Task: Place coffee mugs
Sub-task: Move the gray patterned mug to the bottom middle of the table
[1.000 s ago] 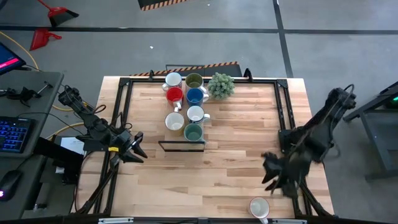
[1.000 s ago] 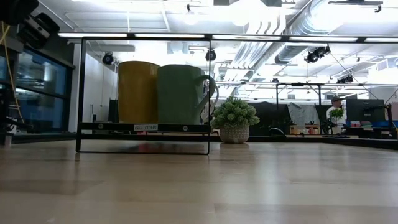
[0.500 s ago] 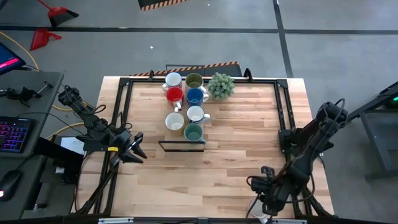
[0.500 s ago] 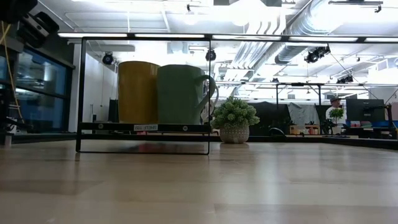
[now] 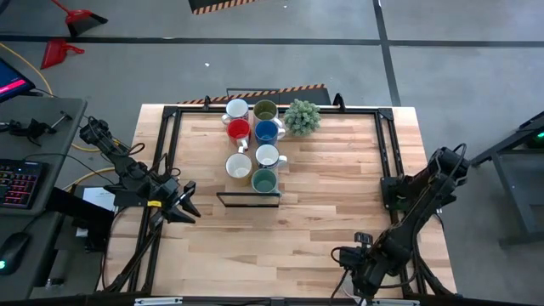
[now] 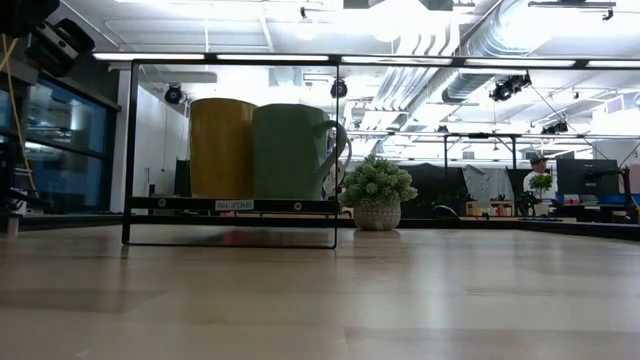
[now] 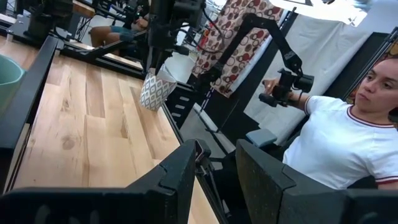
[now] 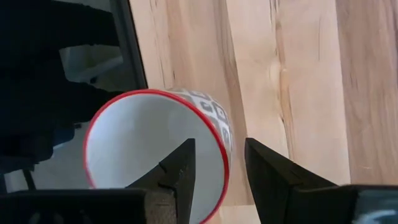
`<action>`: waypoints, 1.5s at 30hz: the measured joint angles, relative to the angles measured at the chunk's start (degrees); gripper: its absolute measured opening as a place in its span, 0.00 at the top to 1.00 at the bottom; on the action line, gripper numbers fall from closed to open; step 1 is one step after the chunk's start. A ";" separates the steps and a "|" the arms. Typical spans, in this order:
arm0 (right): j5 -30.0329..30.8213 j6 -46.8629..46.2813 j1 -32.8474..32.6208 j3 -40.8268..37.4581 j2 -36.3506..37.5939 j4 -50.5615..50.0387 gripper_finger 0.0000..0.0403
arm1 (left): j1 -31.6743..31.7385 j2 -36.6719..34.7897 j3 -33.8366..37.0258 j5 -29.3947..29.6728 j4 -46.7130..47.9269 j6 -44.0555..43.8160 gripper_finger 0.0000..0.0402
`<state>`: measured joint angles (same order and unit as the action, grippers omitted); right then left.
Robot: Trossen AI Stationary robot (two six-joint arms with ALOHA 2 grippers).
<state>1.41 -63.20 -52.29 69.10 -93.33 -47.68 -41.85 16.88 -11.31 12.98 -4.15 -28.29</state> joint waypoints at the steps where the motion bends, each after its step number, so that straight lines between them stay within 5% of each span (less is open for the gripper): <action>1: -0.22 0.02 0.00 0.00 -0.47 0.45 0.71 | 0.00 0.00 0.00 -0.01 0.01 0.00 0.74; 16: 1.56 0.18 0.44 0.00 -6.69 3.45 0.73 | 0.00 0.00 0.00 -0.01 0.01 0.00 0.74; 23: 3.67 0.78 1.78 0.00 -6.92 3.38 0.95 | 0.00 0.00 0.00 0.00 0.06 1.15 0.74; 35: 2.03 16.89 12.92 0.36 -6.89 4.44 1.00 | 0.00 -0.02 0.00 -0.01 0.03 1.97 0.74; 45: 4.68 32.51 24.29 14.02 -6.79 -4.29 1.00 | 0.00 -0.02 0.00 -0.01 0.10 1.97 0.74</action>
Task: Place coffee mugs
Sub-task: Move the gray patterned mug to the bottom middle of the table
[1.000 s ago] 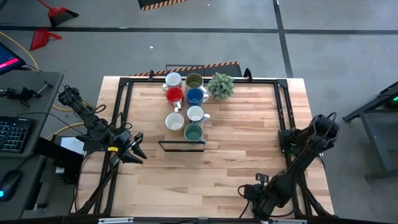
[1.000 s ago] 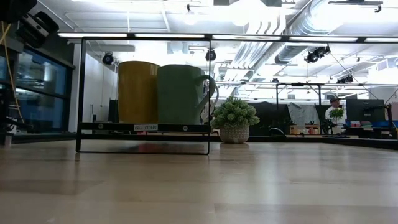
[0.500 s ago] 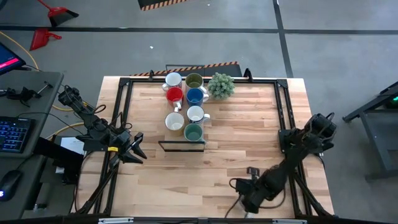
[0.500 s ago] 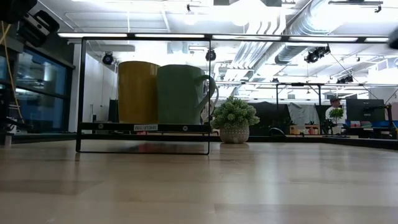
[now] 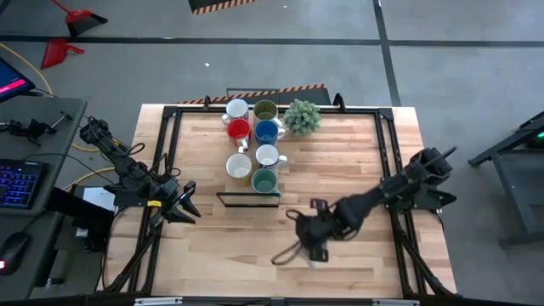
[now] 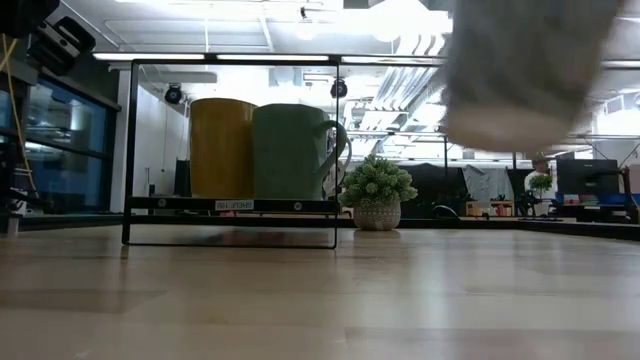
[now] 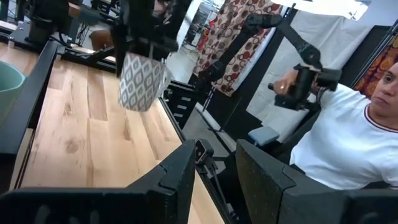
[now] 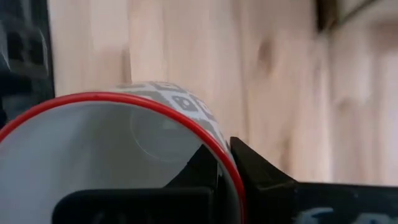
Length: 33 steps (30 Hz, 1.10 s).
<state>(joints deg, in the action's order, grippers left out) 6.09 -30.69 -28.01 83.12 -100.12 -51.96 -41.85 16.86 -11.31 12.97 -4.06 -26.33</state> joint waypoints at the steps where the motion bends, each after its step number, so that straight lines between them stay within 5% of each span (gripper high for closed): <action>1: 0.42 1.13 1.03 1.44 0.02 0.02 1.00 | 0.00 0.00 0.00 0.00 0.14 0.00 0.74; 7: 1.67 7.67 5.54 11.40 -5.31 -0.21 1.00 | 0.01 0.01 0.00 0.00 2.06 -0.02 0.74; 23: -1.29 25.31 12.70 50.99 -37.12 -12.14 1.00 | 0.02 0.00 0.00 0.00 3.25 0.50 0.74; 33: -3.30 22.80 10.78 49.37 -35.76 -11.81 1.00 | 0.02 0.00 0.00 -0.02 4.32 0.00 0.74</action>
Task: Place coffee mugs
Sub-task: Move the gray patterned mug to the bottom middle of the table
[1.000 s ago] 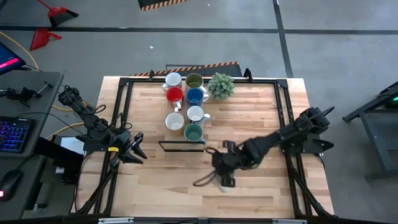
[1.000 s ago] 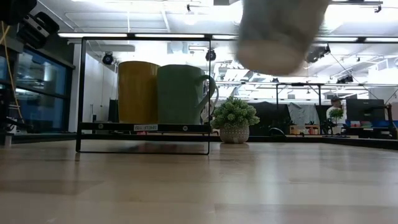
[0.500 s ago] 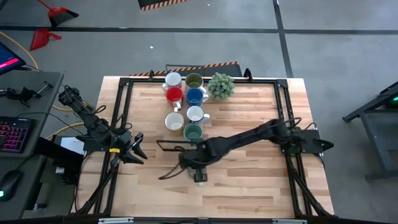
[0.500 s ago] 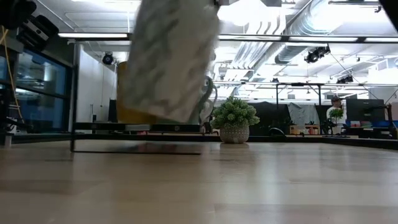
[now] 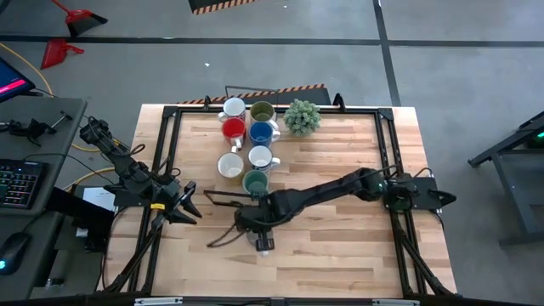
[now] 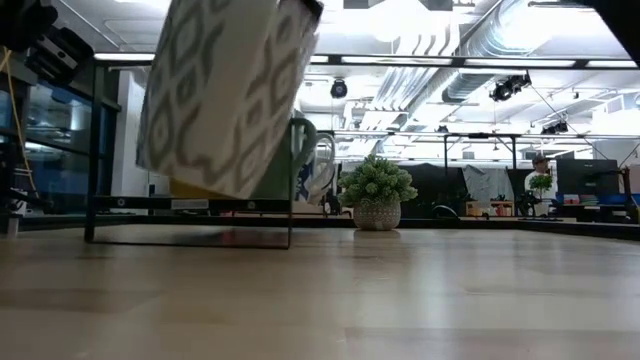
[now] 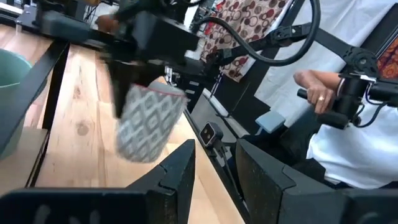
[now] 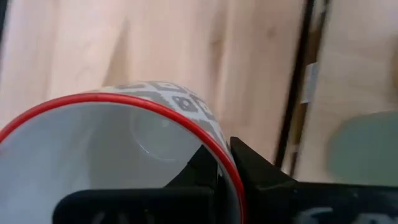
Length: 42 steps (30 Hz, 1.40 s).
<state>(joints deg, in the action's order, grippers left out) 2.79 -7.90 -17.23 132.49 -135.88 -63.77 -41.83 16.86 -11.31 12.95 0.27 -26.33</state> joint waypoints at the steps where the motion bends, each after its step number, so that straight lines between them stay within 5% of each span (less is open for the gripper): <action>1: -0.37 -1.11 -0.68 -0.05 0.25 -0.32 1.00 | -0.02 0.00 0.00 0.01 -0.02 -0.03 0.74; 18: 2.02 -5.36 -6.61 -0.18 1.62 0.56 1.00 | 0.00 0.23 0.00 2.40 3.12 -3.52 0.74; 28: 0.82 -5.09 -7.20 -0.16 1.69 3.11 1.00 | 1.60 8.43 0.02 4.48 -1.76 -4.81 0.74; 36: 0.36 -5.23 -7.10 -0.16 1.70 5.59 1.00 | 1.89 15.94 0.02 -6.17 -11.76 -3.13 0.74; 42: -0.01 -5.60 -5.75 -0.16 1.08 5.62 1.00 | -2.11 15.16 0.00 -9.36 -9.31 -7.56 0.74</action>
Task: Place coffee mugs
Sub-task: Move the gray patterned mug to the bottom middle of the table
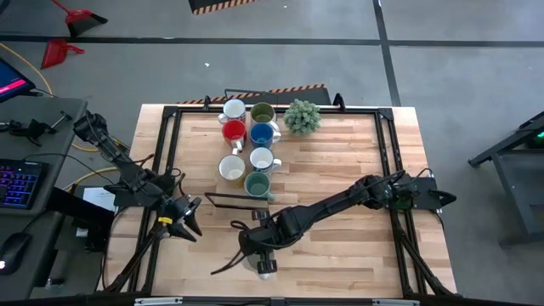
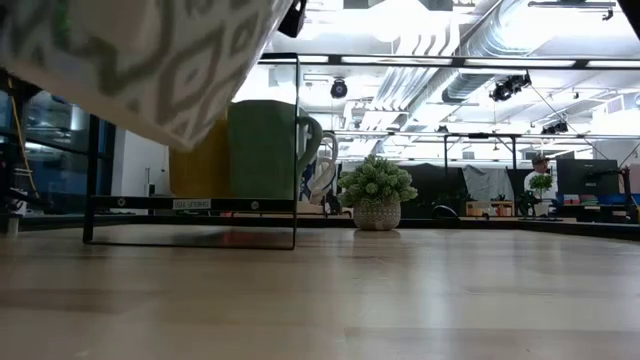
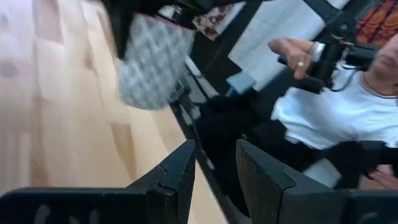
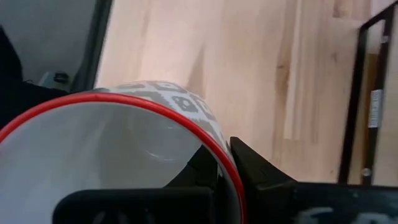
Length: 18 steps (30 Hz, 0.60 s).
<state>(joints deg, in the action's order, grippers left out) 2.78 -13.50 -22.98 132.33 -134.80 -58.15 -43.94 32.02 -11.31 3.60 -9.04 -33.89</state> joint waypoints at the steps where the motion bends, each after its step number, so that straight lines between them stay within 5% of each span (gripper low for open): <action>1: 0.08 0.00 0.14 0.00 0.00 -0.02 1.00 | -0.80 -0.53 0.00 0.14 0.49 -0.77 0.74; 18: -3.28 -4.07 3.45 -0.11 -3.75 -0.80 1.00 | -13.41 0.45 0.00 17.55 1.41 -3.58 0.74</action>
<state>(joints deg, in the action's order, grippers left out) -0.50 -17.56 -19.52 132.22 -138.56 -58.95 -57.36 32.47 -11.31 21.15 -7.64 -37.47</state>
